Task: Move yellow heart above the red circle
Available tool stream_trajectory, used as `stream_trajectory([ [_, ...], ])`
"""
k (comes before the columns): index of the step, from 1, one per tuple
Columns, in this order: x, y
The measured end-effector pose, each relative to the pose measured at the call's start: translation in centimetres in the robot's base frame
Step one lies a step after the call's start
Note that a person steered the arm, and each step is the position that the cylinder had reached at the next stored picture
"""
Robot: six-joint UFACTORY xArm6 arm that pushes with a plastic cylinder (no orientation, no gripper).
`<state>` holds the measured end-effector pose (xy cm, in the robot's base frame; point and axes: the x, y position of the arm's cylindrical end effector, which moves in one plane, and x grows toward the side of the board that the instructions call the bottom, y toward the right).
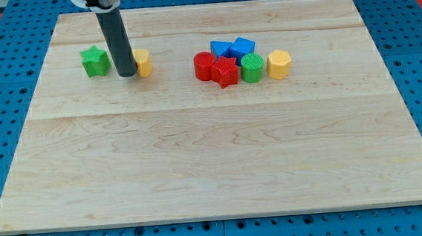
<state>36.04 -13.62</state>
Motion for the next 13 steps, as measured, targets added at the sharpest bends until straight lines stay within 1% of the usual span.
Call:
stream_trajectory([
  [2, 2.1, -0.8],
  [3, 2.2, -0.4],
  [4, 1.1, 0.1],
  [6, -3.1, 2.0],
  [8, -3.1, -0.4],
  [9, -4.3, 0.1],
  [12, -9.1, 5.5],
  [13, -10.2, 4.8],
])
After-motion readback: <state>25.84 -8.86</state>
